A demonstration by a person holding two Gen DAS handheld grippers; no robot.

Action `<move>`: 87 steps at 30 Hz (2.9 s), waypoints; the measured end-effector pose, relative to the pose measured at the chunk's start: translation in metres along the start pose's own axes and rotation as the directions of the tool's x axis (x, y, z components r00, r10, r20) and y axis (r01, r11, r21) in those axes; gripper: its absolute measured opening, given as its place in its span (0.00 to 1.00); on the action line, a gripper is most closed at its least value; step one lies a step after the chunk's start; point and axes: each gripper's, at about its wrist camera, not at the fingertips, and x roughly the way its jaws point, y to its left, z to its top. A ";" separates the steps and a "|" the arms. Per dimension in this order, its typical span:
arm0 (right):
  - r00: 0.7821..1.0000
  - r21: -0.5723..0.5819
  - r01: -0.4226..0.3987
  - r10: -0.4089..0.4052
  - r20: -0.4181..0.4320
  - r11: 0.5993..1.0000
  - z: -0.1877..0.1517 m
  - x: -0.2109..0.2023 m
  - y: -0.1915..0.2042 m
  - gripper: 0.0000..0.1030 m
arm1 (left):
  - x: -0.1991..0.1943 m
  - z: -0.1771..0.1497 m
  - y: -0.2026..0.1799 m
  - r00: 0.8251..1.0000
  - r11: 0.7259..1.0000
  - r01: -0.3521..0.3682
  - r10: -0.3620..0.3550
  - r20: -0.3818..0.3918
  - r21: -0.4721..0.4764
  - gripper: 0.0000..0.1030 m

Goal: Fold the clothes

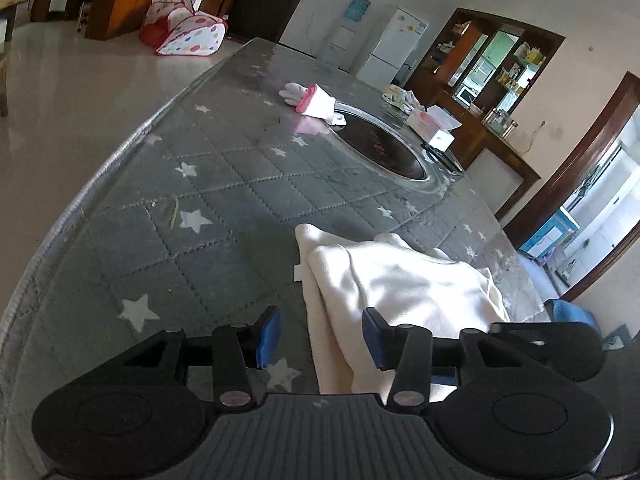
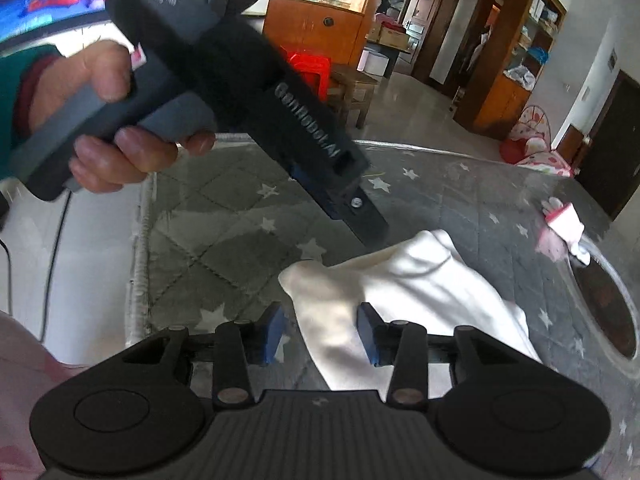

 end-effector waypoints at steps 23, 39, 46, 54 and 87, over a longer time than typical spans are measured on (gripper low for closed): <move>0.986 0.358 -0.072 0.013 0.164 0.931 -0.006 -0.045 -0.047 0.08 | 0.043 0.004 0.011 0.975 0.886 0.179 -0.217 -0.043 -0.428 0.58; 0.988 0.392 -0.065 0.004 0.155 0.918 -0.029 -0.053 -0.055 0.19 | 0.064 -0.007 0.018 0.969 0.850 0.179 -0.239 -0.061 -0.495 0.19; 0.975 0.557 0.171 -0.221 0.023 0.813 -0.086 -0.073 -0.109 0.29 | 0.063 -0.007 0.015 0.971 0.862 0.173 -0.229 -0.062 -0.477 0.19; 0.946 0.714 0.268 -0.316 -0.069 0.646 -0.140 -0.070 -0.163 0.38 | 0.062 -0.005 0.010 0.976 0.883 0.157 -0.207 -0.067 -0.442 0.19; 0.811 0.735 0.405 -0.584 -0.014 0.544 -0.142 -0.189 -0.191 0.11 | 0.094 0.067 -0.153 0.968 0.971 0.238 -0.239 -0.077 -0.020 0.17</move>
